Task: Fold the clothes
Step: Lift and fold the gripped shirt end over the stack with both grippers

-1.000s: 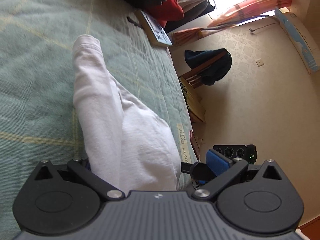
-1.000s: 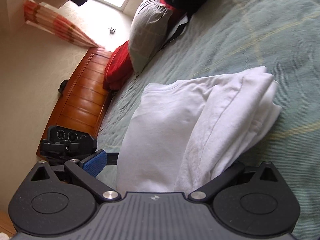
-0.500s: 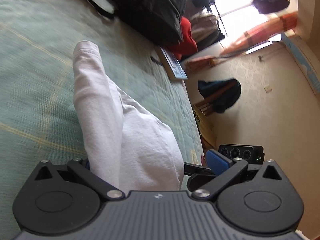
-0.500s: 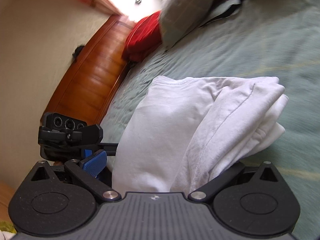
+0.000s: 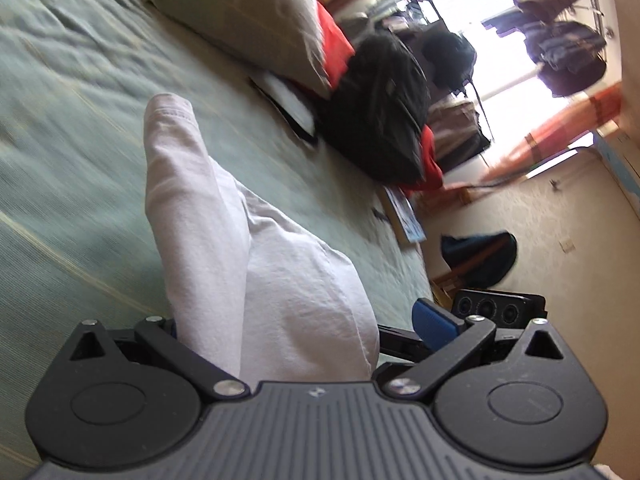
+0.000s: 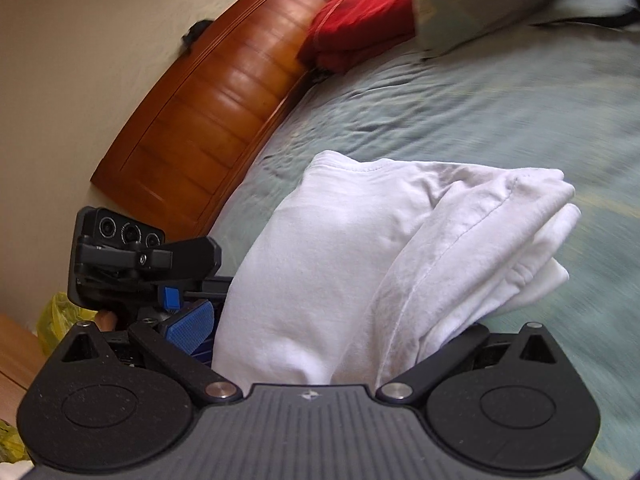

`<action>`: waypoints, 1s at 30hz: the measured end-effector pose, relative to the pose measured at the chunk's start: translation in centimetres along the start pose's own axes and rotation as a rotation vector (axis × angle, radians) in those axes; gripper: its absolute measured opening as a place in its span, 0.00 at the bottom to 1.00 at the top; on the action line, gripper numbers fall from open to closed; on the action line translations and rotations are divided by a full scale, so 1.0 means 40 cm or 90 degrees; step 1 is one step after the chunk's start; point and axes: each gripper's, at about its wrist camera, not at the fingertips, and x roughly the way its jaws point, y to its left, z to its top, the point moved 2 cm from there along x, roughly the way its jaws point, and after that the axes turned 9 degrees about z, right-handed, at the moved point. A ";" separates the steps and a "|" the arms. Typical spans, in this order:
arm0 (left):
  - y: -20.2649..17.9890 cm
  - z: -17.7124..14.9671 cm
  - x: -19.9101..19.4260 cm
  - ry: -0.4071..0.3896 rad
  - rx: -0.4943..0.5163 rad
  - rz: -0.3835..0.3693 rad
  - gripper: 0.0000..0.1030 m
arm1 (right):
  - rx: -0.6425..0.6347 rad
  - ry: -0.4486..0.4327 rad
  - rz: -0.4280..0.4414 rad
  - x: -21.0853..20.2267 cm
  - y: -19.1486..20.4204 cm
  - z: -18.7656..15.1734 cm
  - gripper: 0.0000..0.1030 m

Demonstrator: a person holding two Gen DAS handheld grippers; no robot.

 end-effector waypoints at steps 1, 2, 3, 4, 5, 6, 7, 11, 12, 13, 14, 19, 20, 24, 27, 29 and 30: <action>0.019 0.020 -0.017 -0.009 -0.005 0.008 0.98 | -0.006 0.005 0.004 0.030 0.008 0.014 1.00; 0.039 0.041 -0.033 -0.017 -0.009 0.017 0.98 | -0.012 0.010 0.007 0.059 0.015 0.028 1.00; 0.058 0.062 -0.048 -0.027 -0.014 0.025 0.98 | -0.020 0.013 0.010 0.089 0.021 0.043 1.00; 0.079 0.085 -0.062 -0.038 -0.020 0.033 0.98 | -0.028 0.014 0.013 0.119 0.027 0.058 1.00; 0.102 0.108 -0.077 -0.048 -0.027 0.041 0.98 | -0.035 0.014 0.017 0.152 0.033 0.073 1.00; 0.127 0.130 -0.092 -0.056 -0.035 0.048 0.98 | -0.041 0.015 0.020 0.185 0.039 0.089 1.00; 0.151 0.152 -0.108 -0.065 -0.043 0.056 0.98 | -0.050 0.015 0.022 0.219 0.046 0.103 1.00; 0.237 0.229 -0.164 -0.100 -0.071 0.083 0.98 | -0.089 0.012 0.022 0.352 0.075 0.146 1.00; 0.257 0.247 -0.176 -0.108 -0.077 0.089 0.98 | -0.099 0.011 0.020 0.386 0.083 0.155 1.00; 0.278 0.264 -0.188 -0.116 -0.084 0.094 0.98 | -0.110 0.010 0.017 0.418 0.090 0.163 1.00; 0.299 0.281 -0.199 -0.124 -0.089 0.101 0.98 | -0.122 0.009 0.014 0.447 0.095 0.168 1.00; 0.400 0.350 -0.237 -0.162 -0.126 0.150 0.98 | -0.162 0.004 0.008 0.576 0.117 0.181 1.00; 0.419 0.362 -0.241 -0.167 -0.133 0.158 0.98 | -0.166 0.006 0.009 0.600 0.119 0.184 1.00; 0.494 0.399 -0.268 -0.182 -0.150 0.180 0.98 | -0.171 0.008 0.009 0.676 0.124 0.185 1.00; 0.525 0.408 -0.287 -0.194 -0.156 0.192 0.98 | -0.182 0.018 0.019 0.721 0.136 0.171 1.00; 0.547 0.410 -0.295 -0.204 -0.163 0.197 0.98 | -0.187 0.026 0.028 0.749 0.143 0.160 1.00; 0.561 0.410 -0.296 -0.208 -0.168 0.198 0.98 | -0.185 0.030 0.031 0.760 0.142 0.153 1.00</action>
